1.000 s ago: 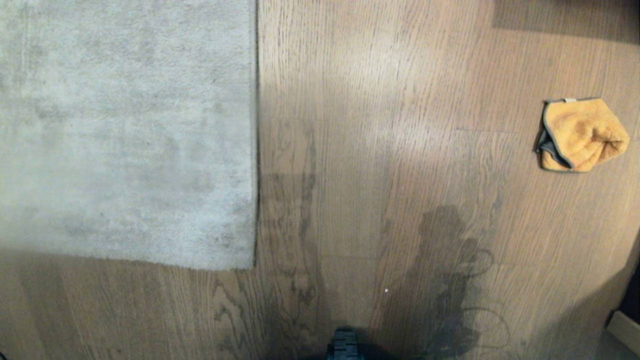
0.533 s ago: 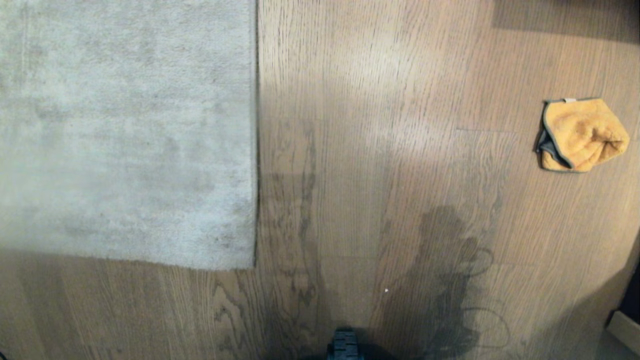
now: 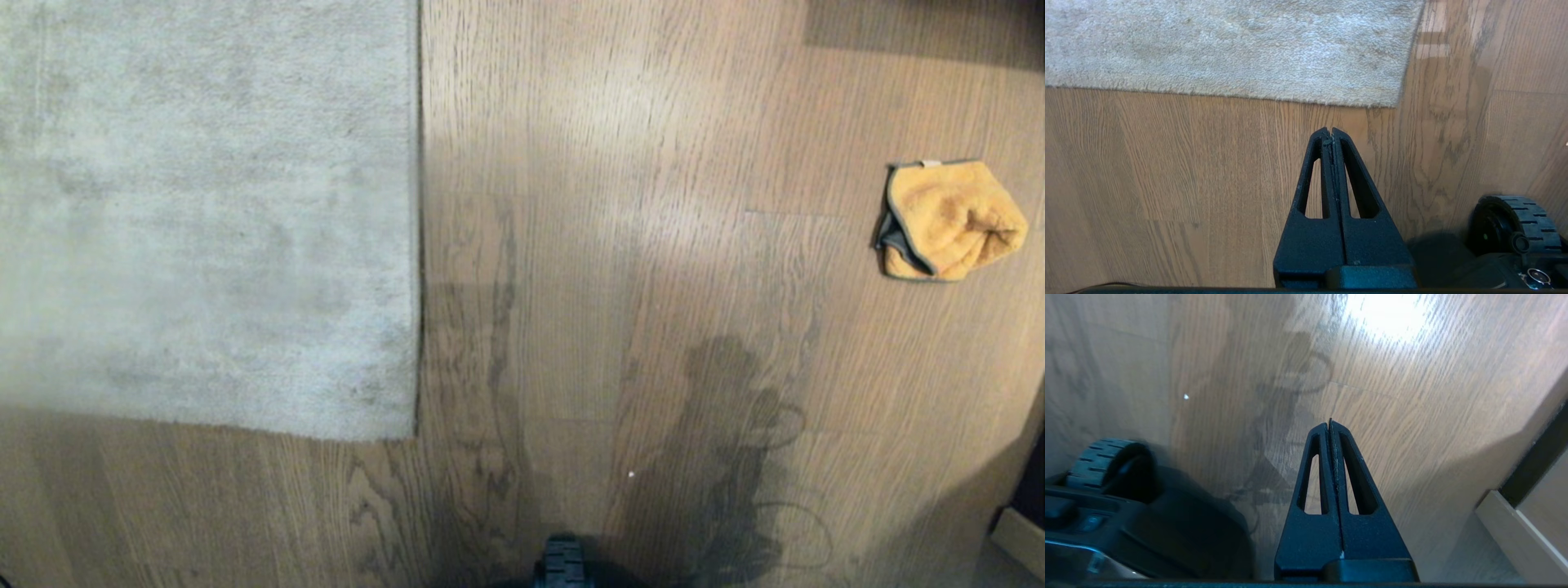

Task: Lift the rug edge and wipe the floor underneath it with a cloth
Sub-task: Pick up the rag

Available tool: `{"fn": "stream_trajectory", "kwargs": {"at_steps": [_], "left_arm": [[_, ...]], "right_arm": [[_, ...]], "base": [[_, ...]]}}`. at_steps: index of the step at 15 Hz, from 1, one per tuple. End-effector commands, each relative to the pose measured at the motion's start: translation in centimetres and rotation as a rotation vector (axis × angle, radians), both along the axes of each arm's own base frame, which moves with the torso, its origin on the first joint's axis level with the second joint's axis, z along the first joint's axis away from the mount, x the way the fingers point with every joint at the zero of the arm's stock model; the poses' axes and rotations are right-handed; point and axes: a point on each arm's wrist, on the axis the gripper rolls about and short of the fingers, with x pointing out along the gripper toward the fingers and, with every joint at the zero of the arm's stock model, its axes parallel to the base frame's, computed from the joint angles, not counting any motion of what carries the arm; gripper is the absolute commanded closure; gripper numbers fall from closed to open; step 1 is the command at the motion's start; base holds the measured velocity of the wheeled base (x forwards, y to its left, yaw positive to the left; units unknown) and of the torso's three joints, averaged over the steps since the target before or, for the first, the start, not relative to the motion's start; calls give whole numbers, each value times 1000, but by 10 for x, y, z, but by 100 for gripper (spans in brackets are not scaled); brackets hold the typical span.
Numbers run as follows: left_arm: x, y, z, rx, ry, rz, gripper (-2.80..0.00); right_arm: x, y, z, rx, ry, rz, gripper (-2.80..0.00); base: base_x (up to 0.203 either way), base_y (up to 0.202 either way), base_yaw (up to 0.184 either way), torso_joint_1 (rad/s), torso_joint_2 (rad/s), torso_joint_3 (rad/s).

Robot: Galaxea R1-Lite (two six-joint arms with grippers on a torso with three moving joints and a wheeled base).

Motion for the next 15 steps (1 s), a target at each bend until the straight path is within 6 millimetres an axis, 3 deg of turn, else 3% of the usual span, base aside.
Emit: {"fn": "stream_trajectory", "kwargs": {"at_steps": [1, 8, 15], "left_arm": [[0, 0, 0, 0, 0, 1, 0], [0, 0, 0, 0, -1, 1, 0], [0, 0, 0, 0, -1, 1, 0]], "right_arm": [[4, 0, 8, 2, 37, 9, 0], [39, 1, 72, 113, 83, 55, 0], [127, 0, 105, 135, 184, -86, 0]], "base": [[0, 0, 0, 0, 0, 0], [0, 0, 0, 0, 0, 0], [0, 0, 0, 0, 0, 0]]}}
